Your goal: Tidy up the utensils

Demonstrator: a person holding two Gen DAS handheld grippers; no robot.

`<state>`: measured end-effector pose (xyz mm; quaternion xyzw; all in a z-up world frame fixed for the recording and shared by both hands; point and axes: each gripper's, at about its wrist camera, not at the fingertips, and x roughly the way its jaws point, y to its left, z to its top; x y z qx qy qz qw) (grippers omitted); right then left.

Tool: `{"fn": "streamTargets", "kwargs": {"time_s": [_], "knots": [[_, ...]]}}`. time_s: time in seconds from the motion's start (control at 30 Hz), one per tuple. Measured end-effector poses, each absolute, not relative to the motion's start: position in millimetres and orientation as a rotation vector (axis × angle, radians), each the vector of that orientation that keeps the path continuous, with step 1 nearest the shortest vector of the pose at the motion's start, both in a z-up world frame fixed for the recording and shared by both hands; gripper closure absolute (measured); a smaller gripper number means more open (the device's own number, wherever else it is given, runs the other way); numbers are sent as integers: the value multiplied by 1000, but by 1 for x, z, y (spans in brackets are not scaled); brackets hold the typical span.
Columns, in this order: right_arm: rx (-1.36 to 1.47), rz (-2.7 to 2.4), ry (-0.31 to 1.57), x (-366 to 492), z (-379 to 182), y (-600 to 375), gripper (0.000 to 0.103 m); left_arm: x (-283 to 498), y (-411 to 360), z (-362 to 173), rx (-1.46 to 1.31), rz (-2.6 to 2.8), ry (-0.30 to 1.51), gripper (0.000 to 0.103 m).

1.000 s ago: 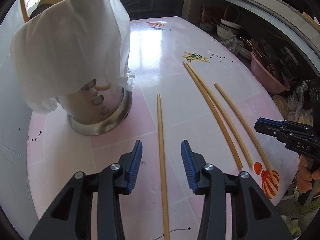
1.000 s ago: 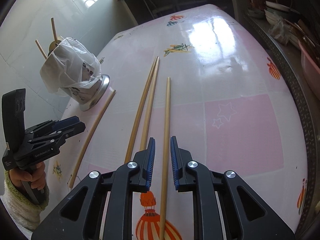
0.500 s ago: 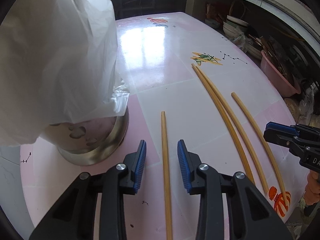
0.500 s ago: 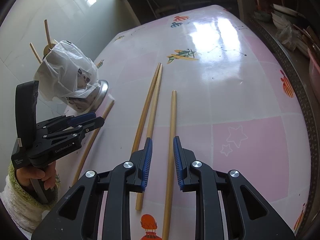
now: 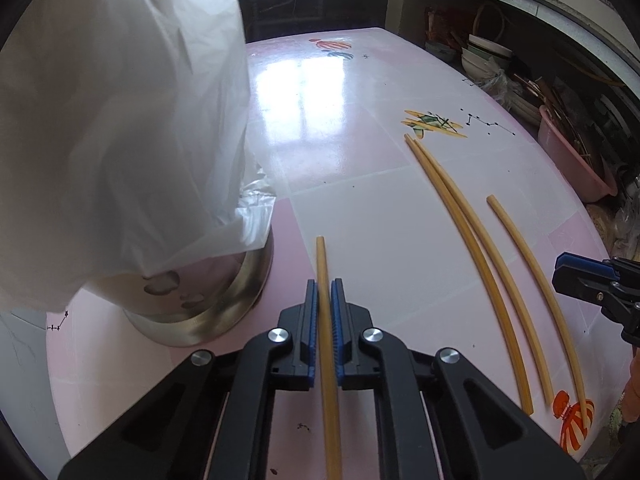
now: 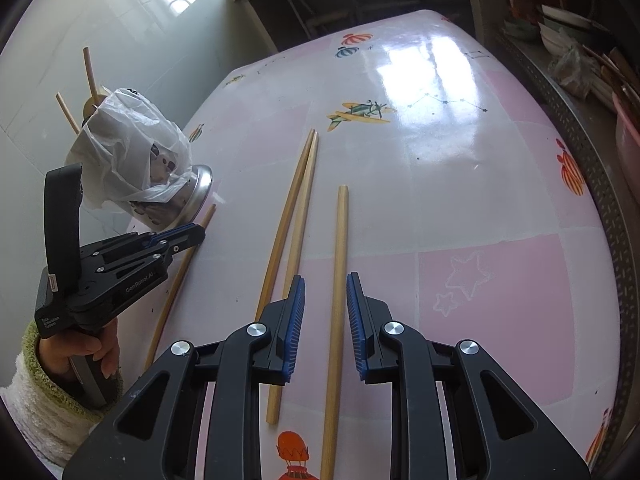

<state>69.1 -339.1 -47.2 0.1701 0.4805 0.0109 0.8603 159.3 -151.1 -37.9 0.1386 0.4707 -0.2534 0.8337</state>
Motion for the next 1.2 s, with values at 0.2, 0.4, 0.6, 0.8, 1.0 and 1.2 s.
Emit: {"fn": "streamTargets", "kwargs": {"time_s": [0.2, 0.4, 0.6, 0.8, 1.0, 1.2], "knots": [[323, 29, 1012, 78, -46, -336, 81, 155, -141, -22, 230, -547, 967, 97], [262, 17, 1024, 91, -50, -330, 81, 139, -121, 12, 120, -599, 894, 97], [216, -3, 1037, 100, -54, -327, 81, 117, -96, 50, 30, -638, 786, 97], [162, -27, 1045, 106, -58, -324, 82, 99, -66, 82, -37, -654, 689, 97], [120, -46, 1055, 109, -61, -319, 87, 86, -45, 103, -71, -652, 622, 97], [98, -65, 1055, 110, -62, -317, 92, 78, -33, 121, -96, -643, 558, 97]]}}
